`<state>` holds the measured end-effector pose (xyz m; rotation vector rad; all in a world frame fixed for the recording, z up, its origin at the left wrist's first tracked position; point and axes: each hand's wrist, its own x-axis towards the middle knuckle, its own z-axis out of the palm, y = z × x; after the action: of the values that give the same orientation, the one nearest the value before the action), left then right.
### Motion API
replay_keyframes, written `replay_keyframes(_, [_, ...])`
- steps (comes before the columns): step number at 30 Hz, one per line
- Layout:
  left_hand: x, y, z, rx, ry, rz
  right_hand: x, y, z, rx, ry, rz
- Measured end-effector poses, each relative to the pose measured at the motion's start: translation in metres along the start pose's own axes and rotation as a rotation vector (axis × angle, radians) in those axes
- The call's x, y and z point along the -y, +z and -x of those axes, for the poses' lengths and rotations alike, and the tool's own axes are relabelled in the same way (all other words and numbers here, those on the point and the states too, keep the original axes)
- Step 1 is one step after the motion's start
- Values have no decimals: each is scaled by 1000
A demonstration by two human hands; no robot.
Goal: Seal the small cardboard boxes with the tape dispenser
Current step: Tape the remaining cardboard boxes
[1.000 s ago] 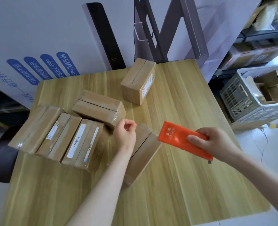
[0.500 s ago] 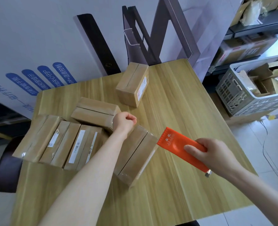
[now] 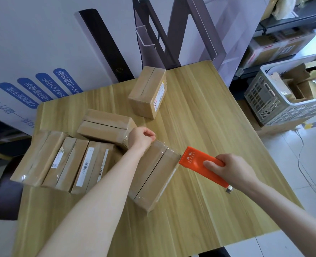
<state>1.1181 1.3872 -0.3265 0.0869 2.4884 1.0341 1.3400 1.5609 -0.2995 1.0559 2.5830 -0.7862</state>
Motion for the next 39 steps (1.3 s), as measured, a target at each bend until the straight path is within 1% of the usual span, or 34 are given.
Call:
replay_keyframes(4, [6, 4, -6, 31, -39, 62, 0, 6, -2, 11, 25, -32])
replay_keyframes(5, [5, 3, -8, 36, -52, 26, 1, 7, -2, 12, 30, -40])
replay_keyframes(7, [4, 0, -12, 22, -63, -125, 1, 8, -1, 14, 35, -48])
replay_keyframes(9, [7, -4, -10, -102, -9, -227, 0, 11, 0, 14, 39, -62])
replay_keyframes(11, [13, -2, -1, -247, 73, -173, 0, 15, 2, 7, 43, -79])
replay_keyframes(12, [16, 3, 6, -266, 97, -171, 0, 16, 2, 5, 49, -81])
replay_keyframes(13, [19, 12, 13, -241, 116, -209, -1, 18, 2, 4, 54, -82])
replay_keyframes(15, [24, 31, 27, -157, 136, -364, -1, 22, 3, -2, 59, -94])
replay_keyframes(17, [27, 43, 32, -185, 146, -482, -2, 26, 4, -15, 51, -109])
replay_keyframes(20, [29, 48, 28, -231, 134, -548, -7, 30, 5, -12, 27, -126])
replay_keyframes(22, [32, 50, 25, -253, 148, -565, -12, 31, 6, 0, 3, -148])
replay_keyframes(25, [32, 52, 25, -267, 155, -574, -23, 31, 7, 32, -46, -243])
replay_keyframes(29, [33, 52, 24, -277, 167, -584, -34, 29, 6, 36, -137, -279])
replay_keyframes(34, [34, 52, 25, -286, 168, -600, -43, 23, 4, 93, -164, -310])
replay_keyframes(36, [34, 53, 25, -288, 165, -608, -42, 22, 6, 78, -150, -264])
replay_keyframes(39, [34, 53, 25, -289, 155, -605, -30, 20, 3, 43, -128, -96])
